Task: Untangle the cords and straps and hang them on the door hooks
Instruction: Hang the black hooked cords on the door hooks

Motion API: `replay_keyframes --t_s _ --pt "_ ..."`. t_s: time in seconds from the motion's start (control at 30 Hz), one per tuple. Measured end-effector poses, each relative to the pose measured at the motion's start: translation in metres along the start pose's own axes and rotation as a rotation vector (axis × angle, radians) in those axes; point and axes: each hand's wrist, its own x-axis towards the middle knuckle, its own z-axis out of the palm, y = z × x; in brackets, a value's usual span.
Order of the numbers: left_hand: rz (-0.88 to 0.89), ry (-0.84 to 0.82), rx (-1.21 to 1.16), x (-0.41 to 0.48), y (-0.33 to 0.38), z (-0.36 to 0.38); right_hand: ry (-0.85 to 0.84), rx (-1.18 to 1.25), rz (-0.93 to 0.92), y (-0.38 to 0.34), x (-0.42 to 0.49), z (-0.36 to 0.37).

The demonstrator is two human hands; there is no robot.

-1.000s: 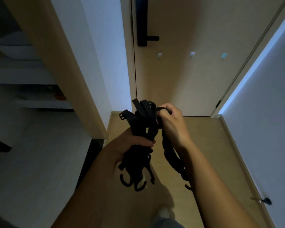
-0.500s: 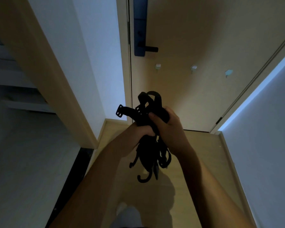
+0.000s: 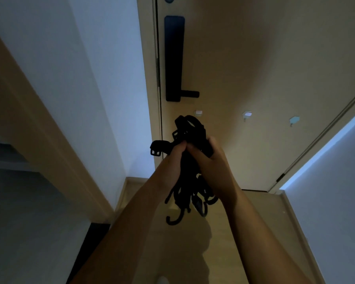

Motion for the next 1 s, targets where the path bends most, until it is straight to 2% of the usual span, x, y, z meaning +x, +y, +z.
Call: replay_keyframes --t_s 0.13,0.3,0.4,0.53,0.67,0.73,0.8,0.9,1.0 --pt "0.001 0.001 -0.112 0.031 0.013 -0.022 0.074 -0.05 -0.027 0.002 0.035 0.008" --pt "0.025 0.065 -0.389 0.058 0.016 -0.048 0.288 0.123 -0.004 0.007 0.067 0.009" --pt "0.073 0.15 -0.454 0.071 0.021 -0.056 0.3 0.131 0.053 0.012 0.082 0.01" --pt "0.117 0.176 -0.483 0.088 0.027 -0.064 0.379 0.111 0.121 0.017 0.102 0.004" --pt "0.093 0.265 -0.414 0.104 0.031 -0.061 0.351 0.066 0.159 0.015 0.116 -0.008" --pt "0.04 0.371 -0.184 0.112 0.031 -0.055 0.329 0.007 0.17 0.012 0.12 -0.016" --pt "-0.047 0.398 0.038 0.117 0.029 -0.047 0.301 -0.018 0.156 0.009 0.124 -0.024" --pt "-0.159 0.275 0.16 0.122 0.021 -0.035 0.229 -0.147 0.173 0.007 0.128 -0.024" --pt "-0.121 0.104 0.17 0.123 0.013 -0.02 0.165 -0.327 0.118 0.011 0.127 -0.021"
